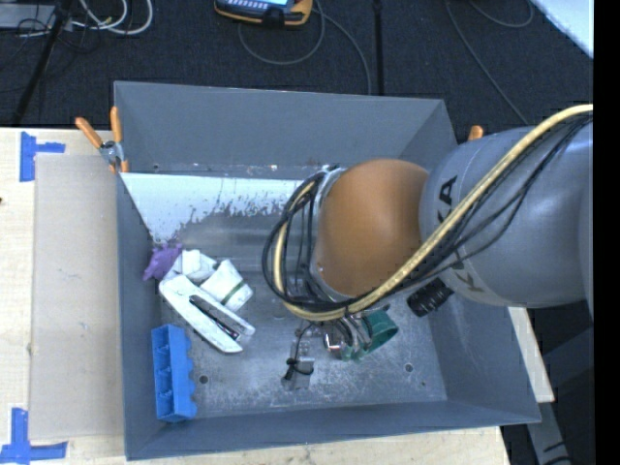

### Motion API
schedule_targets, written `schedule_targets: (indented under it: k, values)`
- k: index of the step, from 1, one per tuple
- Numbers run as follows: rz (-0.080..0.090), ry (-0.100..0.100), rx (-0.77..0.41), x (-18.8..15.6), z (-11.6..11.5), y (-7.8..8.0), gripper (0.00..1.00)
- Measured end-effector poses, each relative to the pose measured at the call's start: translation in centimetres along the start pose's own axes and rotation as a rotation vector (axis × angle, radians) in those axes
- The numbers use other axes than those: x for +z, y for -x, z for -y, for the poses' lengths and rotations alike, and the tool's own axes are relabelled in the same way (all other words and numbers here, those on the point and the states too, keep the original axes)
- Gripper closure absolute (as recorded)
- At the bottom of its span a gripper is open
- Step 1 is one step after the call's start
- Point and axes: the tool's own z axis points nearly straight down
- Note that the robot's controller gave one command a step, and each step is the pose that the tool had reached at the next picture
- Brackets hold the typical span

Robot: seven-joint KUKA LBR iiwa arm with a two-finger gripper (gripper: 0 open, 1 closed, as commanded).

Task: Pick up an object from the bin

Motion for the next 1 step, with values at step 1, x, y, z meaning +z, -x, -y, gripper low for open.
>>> schedule_targets:
  k: [1]
  values:
    - [0.0,0.0,0.0,0.0,0.0,0.0,0.0]
